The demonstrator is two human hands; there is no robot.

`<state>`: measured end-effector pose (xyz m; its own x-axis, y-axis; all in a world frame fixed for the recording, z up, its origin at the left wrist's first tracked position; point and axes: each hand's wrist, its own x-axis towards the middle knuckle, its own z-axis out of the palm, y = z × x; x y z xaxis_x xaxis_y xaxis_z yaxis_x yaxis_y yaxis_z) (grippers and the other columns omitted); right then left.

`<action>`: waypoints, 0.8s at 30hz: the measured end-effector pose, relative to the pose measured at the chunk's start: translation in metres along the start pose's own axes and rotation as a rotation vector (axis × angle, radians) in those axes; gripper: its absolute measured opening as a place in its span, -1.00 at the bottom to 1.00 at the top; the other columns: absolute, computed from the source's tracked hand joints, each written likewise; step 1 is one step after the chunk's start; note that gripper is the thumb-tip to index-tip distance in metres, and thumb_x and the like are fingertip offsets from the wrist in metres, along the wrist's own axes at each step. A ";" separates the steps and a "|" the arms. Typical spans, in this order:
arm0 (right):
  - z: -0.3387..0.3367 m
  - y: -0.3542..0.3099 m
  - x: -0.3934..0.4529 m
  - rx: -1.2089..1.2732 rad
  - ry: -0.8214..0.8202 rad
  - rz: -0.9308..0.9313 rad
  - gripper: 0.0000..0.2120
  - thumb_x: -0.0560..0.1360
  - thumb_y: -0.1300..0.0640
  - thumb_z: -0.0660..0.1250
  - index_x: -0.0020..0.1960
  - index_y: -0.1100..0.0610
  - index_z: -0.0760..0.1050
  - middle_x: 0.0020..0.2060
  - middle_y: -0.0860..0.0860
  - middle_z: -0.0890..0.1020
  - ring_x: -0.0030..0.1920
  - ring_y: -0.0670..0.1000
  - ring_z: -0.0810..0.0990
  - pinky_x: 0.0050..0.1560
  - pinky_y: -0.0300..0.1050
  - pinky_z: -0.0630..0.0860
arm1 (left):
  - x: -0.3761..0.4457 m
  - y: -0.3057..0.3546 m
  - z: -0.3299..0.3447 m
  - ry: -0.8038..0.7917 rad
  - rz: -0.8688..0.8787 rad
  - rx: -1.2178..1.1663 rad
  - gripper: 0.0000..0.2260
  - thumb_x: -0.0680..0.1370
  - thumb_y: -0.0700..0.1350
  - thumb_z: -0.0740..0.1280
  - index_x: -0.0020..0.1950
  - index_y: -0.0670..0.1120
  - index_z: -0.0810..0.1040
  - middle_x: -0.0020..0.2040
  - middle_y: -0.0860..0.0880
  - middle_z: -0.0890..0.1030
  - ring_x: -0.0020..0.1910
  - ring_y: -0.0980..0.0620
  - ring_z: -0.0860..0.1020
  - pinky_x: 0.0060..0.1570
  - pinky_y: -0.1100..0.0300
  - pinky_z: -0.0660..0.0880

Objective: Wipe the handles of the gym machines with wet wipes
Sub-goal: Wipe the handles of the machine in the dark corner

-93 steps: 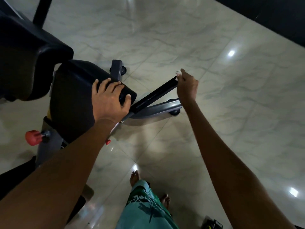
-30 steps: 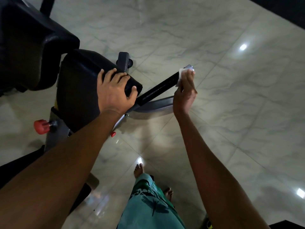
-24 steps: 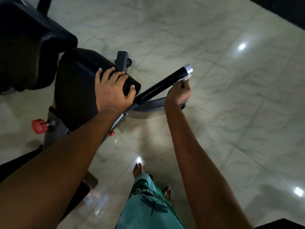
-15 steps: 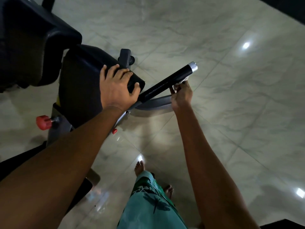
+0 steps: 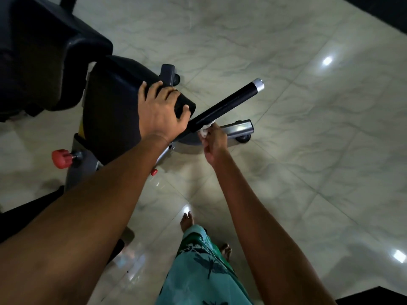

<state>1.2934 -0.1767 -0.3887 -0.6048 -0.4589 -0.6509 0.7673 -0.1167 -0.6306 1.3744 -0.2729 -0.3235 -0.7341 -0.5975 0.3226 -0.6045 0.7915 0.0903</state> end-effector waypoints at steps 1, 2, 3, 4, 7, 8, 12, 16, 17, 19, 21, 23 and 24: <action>0.002 0.002 -0.003 0.005 -0.001 0.017 -0.66 0.54 0.43 0.04 -0.21 0.18 0.50 -0.35 0.06 0.53 -0.35 -0.05 0.48 -0.31 -0.30 0.47 | 0.000 0.000 0.000 -0.003 0.000 0.000 -0.53 0.48 0.10 0.11 0.12 -0.18 0.60 0.14 -0.14 0.62 0.28 -0.18 0.44 0.39 -0.16 0.15; 0.004 0.004 -0.006 0.007 0.005 0.036 -0.69 0.55 0.42 0.06 -0.20 0.18 0.50 -0.33 0.06 0.55 -0.34 -0.05 0.51 -0.31 -0.30 0.50 | 0.000 0.000 -0.001 -0.009 -0.002 0.001 -0.53 0.48 0.10 0.10 0.13 -0.18 0.60 0.15 -0.14 0.61 0.29 -0.18 0.44 0.40 -0.16 0.14; 0.006 0.005 -0.006 0.007 0.010 0.059 -0.72 0.56 0.40 0.08 -0.19 0.19 0.49 -0.31 0.06 0.56 -0.32 -0.05 0.53 -0.30 -0.29 0.52 | 0.000 0.000 -0.001 -0.016 -0.004 0.002 -0.52 0.48 0.11 0.09 0.14 -0.18 0.60 0.16 -0.14 0.61 0.29 -0.18 0.43 0.40 -0.15 0.13; 0.006 0.006 -0.007 0.006 0.019 0.083 -0.75 0.56 0.39 0.10 -0.18 0.21 0.48 -0.30 0.08 0.56 -0.31 -0.04 0.54 -0.28 -0.27 0.54 | 0.000 0.000 -0.001 -0.023 -0.004 0.006 -0.51 0.48 0.11 0.08 0.15 -0.18 0.59 0.17 -0.14 0.60 0.30 -0.17 0.43 0.40 -0.15 0.12; 0.004 0.000 -0.004 -0.030 0.032 0.140 -0.86 0.56 0.37 0.12 -0.05 0.24 0.43 -0.23 0.10 0.50 -0.26 -0.01 0.52 -0.16 -0.19 0.55 | 0.001 0.000 -0.003 -0.060 -0.011 0.016 -0.48 0.48 0.13 0.06 0.18 -0.16 0.57 0.21 -0.13 0.58 0.33 -0.16 0.39 0.42 -0.13 0.08; 0.003 -0.003 -0.003 -0.068 0.020 0.158 -0.89 0.56 0.37 0.13 0.02 0.24 0.38 -0.22 0.08 0.47 -0.25 -0.02 0.51 -0.11 -0.16 0.56 | 0.001 0.000 -0.003 -0.074 -0.014 0.019 -0.48 0.48 0.14 0.06 0.20 -0.16 0.56 0.23 -0.12 0.57 0.34 -0.15 0.37 0.42 -0.12 0.07; 0.006 -0.020 -0.005 -0.087 0.079 0.201 -0.91 0.51 0.44 0.20 -0.16 0.33 0.40 -0.30 0.17 0.48 -0.27 0.04 0.52 -0.08 -0.14 0.58 | 0.001 0.001 -0.003 -0.096 -0.021 0.021 -0.47 0.49 0.16 0.05 0.21 -0.16 0.55 0.24 -0.12 0.56 0.35 -0.14 0.36 0.43 -0.12 0.06; 0.009 -0.035 -0.020 -0.231 0.050 0.149 -0.91 0.53 0.42 0.15 -0.10 0.30 0.39 -0.26 0.14 0.48 -0.47 -0.04 0.58 -0.48 -0.28 0.51 | 0.006 0.001 -0.008 -0.169 0.000 0.002 -0.46 0.52 0.22 0.05 0.21 -0.11 0.56 0.23 -0.10 0.56 0.32 -0.12 0.37 0.43 -0.09 0.04; 0.008 -0.040 -0.026 -0.279 0.038 0.134 -0.87 0.54 0.40 0.14 -0.14 0.25 0.37 -0.24 0.11 0.48 -0.48 -0.08 0.58 -0.45 -0.29 0.50 | 0.006 0.001 -0.012 -0.207 0.006 0.001 -0.50 0.53 0.21 0.08 0.22 -0.10 0.54 0.24 -0.09 0.55 0.32 -0.11 0.37 0.44 -0.09 0.03; 0.008 -0.053 -0.041 -0.357 0.051 0.081 -0.86 0.54 0.40 0.14 -0.14 0.23 0.37 -0.28 0.10 0.49 -0.44 -0.06 0.56 -0.43 -0.27 0.52 | 0.007 0.002 -0.019 -0.245 0.017 -0.013 -0.56 0.56 0.18 0.12 0.25 -0.08 0.52 0.27 -0.08 0.52 0.33 -0.11 0.35 0.45 -0.09 0.00; 0.009 -0.067 -0.055 -0.368 0.050 0.051 -0.82 0.50 0.47 0.15 -0.20 0.26 0.38 -0.46 0.11 0.50 -0.54 -0.03 0.47 -0.49 -0.20 0.51 | 0.007 0.003 -0.025 -0.285 0.017 -0.036 -0.59 0.58 0.15 0.13 0.27 -0.08 0.49 0.29 -0.09 0.48 0.35 -0.12 0.31 0.46 -0.09 -0.05; 0.010 -0.081 -0.071 -0.437 0.036 0.024 -0.75 0.46 0.52 0.16 -0.31 0.26 0.34 -0.62 0.10 0.45 -0.65 -0.03 0.38 -0.54 -0.23 0.43 | 0.007 0.003 -0.032 -0.353 0.041 -0.031 -0.59 0.60 0.13 0.12 0.30 -0.09 0.46 0.32 -0.12 0.45 0.37 -0.15 0.28 0.47 -0.10 -0.07; 0.010 -0.088 -0.078 -0.496 0.042 0.004 -0.74 0.45 0.52 0.18 -0.33 0.25 0.33 -0.66 0.07 0.44 -0.67 -0.04 0.37 -0.56 -0.27 0.40 | 0.008 0.003 -0.037 -0.391 0.059 -0.021 -0.59 0.60 0.13 0.12 0.31 -0.11 0.44 0.34 -0.13 0.43 0.38 -0.16 0.27 0.47 -0.12 -0.08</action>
<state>1.2750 -0.1393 -0.2782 -0.6180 -0.4215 -0.6636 0.5815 0.3230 -0.7467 1.3783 -0.2711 -0.2854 -0.8322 -0.5517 -0.0553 -0.5544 0.8258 0.1032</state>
